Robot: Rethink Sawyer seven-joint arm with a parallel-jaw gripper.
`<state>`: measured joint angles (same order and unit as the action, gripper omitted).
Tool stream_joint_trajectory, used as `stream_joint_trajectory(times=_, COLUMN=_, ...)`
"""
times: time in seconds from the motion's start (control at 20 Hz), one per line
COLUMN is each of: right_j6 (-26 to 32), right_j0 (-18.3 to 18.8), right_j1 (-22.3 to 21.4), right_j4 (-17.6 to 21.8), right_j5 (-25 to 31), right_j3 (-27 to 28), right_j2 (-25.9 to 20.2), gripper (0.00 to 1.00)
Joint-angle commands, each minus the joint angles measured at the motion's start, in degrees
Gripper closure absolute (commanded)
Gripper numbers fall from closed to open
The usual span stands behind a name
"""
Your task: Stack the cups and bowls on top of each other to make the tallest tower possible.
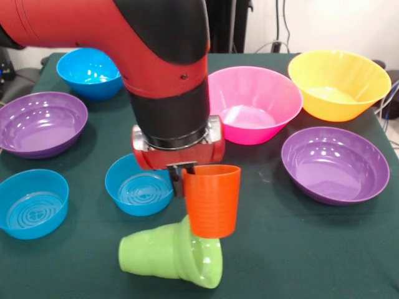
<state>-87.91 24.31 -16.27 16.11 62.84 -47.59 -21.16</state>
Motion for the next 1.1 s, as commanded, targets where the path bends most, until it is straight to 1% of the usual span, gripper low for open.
stream_joint_trajectory(times=0.05, right_j6=15.68, right_j0=0.16, right_j1=-2.26, right_j4=8.53, right_j5=-4.29, right_j3=-8.34, right_j2=1.61, gripper=1.00)
stream_joint_trajectory(times=0.15, right_j6=16.03, right_j0=0.21, right_j1=-2.51, right_j4=9.67, right_j5=-4.72, right_j3=-8.43, right_j2=1.68, gripper=1.00)
stream_joint_trajectory(times=0.3, right_j6=14.68, right_j0=-0.20, right_j1=-2.44, right_j4=10.68, right_j5=-2.60, right_j3=-8.03, right_j2=2.16, gripper=1.00)
stream_joint_trajectory(times=0.45, right_j6=13.20, right_j0=-0.25, right_j1=-2.50, right_j4=10.55, right_j5=-0.13, right_j3=-8.93, right_j2=2.20, gripper=1.00)
stream_joint_trajectory(times=0.6, right_j6=12.41, right_j0=0.20, right_j1=-2.63, right_j4=9.45, right_j5=1.89, right_j3=-11.85, right_j2=1.95, gripper=1.00)
stream_joint_trajectory(times=0.85, right_j6=9.77, right_j0=2.13, right_j1=-3.11, right_j4=5.90, right_j5=-1.14, right_j3=-19.51, right_j2=-0.33, gripper=1.00)
stream_joint_trajectory(times=1.1, right_j6=6.70, right_j0=4.55, right_j1=-4.10, right_j4=2.23, right_j5=-7.48, right_j3=-27.08, right_j2=-3.89, gripper=1.00)
